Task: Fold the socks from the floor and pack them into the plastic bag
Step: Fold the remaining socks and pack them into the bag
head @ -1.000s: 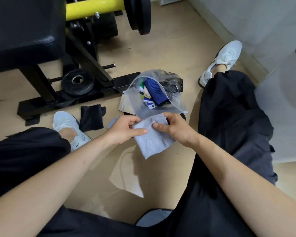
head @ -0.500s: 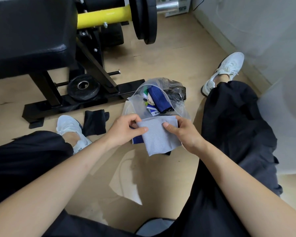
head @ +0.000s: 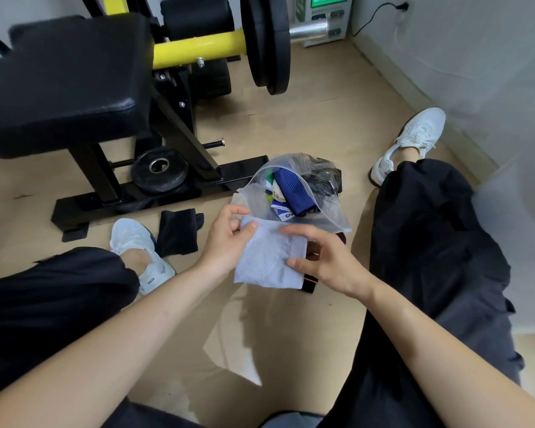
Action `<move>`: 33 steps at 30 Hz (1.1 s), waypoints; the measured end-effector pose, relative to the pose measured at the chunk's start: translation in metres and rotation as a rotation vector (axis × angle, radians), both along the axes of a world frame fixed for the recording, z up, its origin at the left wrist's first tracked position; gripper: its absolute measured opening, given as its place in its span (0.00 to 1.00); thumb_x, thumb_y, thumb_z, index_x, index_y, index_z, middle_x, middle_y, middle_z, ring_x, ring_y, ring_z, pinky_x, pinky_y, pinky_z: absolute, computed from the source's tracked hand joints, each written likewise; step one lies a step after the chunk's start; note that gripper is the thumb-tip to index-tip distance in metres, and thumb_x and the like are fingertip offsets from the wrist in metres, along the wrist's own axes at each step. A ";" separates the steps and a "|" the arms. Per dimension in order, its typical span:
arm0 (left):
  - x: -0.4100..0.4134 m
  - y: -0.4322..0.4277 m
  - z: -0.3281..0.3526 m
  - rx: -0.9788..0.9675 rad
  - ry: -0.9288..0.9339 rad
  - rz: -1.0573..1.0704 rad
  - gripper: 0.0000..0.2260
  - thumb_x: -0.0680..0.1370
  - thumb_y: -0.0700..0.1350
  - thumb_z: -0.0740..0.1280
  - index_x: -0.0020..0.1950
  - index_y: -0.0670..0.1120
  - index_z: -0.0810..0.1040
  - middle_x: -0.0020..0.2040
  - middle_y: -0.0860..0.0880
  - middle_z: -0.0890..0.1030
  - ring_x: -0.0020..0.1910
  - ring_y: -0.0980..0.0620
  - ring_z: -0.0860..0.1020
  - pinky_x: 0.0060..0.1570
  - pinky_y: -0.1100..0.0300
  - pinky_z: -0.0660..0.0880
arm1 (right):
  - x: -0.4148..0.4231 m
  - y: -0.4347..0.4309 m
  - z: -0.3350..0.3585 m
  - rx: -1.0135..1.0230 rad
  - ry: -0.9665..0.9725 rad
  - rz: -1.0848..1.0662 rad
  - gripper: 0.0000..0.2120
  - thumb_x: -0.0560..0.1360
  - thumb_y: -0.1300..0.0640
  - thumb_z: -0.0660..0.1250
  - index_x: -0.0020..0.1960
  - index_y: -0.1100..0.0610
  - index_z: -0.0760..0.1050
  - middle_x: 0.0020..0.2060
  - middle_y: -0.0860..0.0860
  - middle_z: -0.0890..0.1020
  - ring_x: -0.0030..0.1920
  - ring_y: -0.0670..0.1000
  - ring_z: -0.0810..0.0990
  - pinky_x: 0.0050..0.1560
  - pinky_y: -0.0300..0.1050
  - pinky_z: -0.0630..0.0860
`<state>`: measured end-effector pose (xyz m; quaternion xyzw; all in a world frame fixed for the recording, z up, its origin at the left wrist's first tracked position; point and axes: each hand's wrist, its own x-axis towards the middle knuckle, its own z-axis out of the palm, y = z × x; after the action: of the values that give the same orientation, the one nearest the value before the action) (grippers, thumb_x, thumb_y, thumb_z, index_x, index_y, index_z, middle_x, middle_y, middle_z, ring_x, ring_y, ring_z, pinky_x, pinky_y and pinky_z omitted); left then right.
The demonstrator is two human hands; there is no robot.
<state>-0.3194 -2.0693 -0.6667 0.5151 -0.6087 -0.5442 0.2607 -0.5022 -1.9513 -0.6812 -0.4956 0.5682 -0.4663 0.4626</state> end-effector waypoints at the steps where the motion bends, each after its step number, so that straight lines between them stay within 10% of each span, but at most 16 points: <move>1: 0.000 0.000 0.001 0.011 0.004 -0.003 0.10 0.81 0.41 0.68 0.61 0.47 0.74 0.49 0.40 0.84 0.42 0.50 0.79 0.43 0.55 0.76 | 0.002 0.001 -0.001 0.003 0.036 0.011 0.24 0.73 0.65 0.74 0.66 0.51 0.76 0.62 0.49 0.78 0.61 0.50 0.78 0.63 0.50 0.77; 8: 0.004 0.002 0.001 0.300 0.060 -0.226 0.13 0.76 0.39 0.75 0.59 0.43 0.80 0.53 0.45 0.86 0.50 0.47 0.85 0.45 0.57 0.82 | -0.001 -0.001 -0.004 0.017 -0.009 -0.157 0.22 0.72 0.66 0.75 0.62 0.52 0.77 0.59 0.48 0.80 0.58 0.50 0.81 0.60 0.50 0.79; 20: 0.004 0.026 -0.011 -0.450 -0.283 -0.425 0.17 0.73 0.44 0.74 0.59 0.57 0.79 0.47 0.59 0.79 0.44 0.58 0.77 0.46 0.56 0.78 | 0.000 -0.005 -0.021 0.183 0.054 -0.274 0.28 0.68 0.59 0.79 0.66 0.52 0.76 0.56 0.50 0.82 0.53 0.49 0.83 0.56 0.46 0.81; 26: 0.002 0.034 -0.016 -0.457 -0.312 -0.574 0.18 0.75 0.57 0.66 0.65 0.61 0.77 0.51 0.66 0.74 0.49 0.61 0.77 0.50 0.57 0.78 | 0.002 -0.002 -0.005 0.180 -0.420 -0.269 0.15 0.77 0.64 0.68 0.63 0.57 0.76 0.52 0.64 0.82 0.52 0.63 0.84 0.53 0.61 0.82; 33: -0.002 0.028 -0.012 -0.269 -0.070 -0.438 0.09 0.77 0.46 0.71 0.53 0.59 0.82 0.58 0.55 0.75 0.57 0.56 0.78 0.56 0.61 0.76 | 0.000 -0.003 -0.006 0.194 -0.304 -0.242 0.15 0.79 0.63 0.66 0.65 0.55 0.74 0.54 0.63 0.81 0.52 0.61 0.83 0.50 0.56 0.83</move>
<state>-0.3216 -2.0410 -0.6790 0.3502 -0.7813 -0.4838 0.1814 -0.5025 -1.9545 -0.6877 -0.3010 0.5894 -0.5310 0.5291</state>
